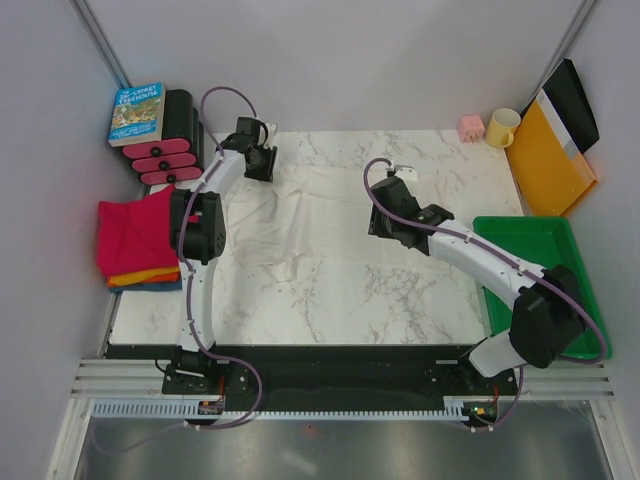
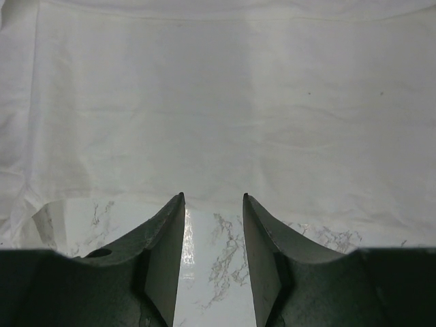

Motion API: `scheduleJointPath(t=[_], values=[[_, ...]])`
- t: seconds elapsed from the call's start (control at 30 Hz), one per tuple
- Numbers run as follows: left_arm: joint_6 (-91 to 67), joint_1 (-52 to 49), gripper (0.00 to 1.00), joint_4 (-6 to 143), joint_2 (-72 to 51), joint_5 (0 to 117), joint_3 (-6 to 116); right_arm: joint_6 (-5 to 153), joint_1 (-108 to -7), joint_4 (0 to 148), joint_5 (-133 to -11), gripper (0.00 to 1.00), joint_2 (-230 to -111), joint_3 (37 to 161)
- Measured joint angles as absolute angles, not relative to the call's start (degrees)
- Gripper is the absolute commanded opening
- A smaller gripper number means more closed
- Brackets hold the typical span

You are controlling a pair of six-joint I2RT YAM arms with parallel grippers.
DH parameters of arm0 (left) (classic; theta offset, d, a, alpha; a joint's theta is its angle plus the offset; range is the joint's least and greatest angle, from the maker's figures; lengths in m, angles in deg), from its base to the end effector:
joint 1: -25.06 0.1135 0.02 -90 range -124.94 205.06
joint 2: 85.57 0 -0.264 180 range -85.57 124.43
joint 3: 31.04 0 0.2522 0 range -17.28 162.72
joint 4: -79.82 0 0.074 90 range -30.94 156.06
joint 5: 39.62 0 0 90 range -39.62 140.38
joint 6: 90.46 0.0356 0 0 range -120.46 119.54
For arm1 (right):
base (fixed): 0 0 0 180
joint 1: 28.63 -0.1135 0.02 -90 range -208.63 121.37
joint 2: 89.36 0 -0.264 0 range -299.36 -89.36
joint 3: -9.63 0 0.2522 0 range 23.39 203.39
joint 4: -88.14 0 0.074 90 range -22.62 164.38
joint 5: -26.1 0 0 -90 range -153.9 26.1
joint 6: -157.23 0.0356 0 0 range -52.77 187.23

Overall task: Fold and stack the t-shirts
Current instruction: Fold the flattened tshirt in 1/3 of the way

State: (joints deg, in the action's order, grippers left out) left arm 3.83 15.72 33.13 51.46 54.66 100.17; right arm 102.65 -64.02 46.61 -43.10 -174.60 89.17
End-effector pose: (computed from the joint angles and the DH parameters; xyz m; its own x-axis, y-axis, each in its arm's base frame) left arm 0.5232 -0.0888 0.1810 -0.7653 0.2015 -0.6113 0.2646 0.9643 -0.0135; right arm 0.2697 0.1761 0.2728 -0.6875 0.1762 -0.7045 0.0658 0.9813 0.1811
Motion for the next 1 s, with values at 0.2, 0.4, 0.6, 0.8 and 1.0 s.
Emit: scheduleJointPath(t=[0.2,0.4,0.6,0.8,1.0], values=[[3.77,15.72,0.37,33.27,51.46,54.29,100.19,102.93,-64.02,47.0,-43.1,0.47,-174.6,88.71],[3.51,15.72,0.15,33.29,51.46,53.46,100.22,103.02,-64.02,47.04,-43.1,0.46,-174.6,87.9],[3.49,15.72,0.04,33.29,51.46,53.41,100.22,103.02,-64.02,47.24,-43.26,0.46,-174.6,87.57],[3.44,15.72,0.31,33.7,51.46,52.86,100.17,103.04,-64.02,47.83,-43.36,0.46,-174.62,87.46],[2.9,15.7,0.44,35.89,51.16,50.09,99.69,103.19,-64.02,48.47,-44.15,0.46,-174.81,86.32]])
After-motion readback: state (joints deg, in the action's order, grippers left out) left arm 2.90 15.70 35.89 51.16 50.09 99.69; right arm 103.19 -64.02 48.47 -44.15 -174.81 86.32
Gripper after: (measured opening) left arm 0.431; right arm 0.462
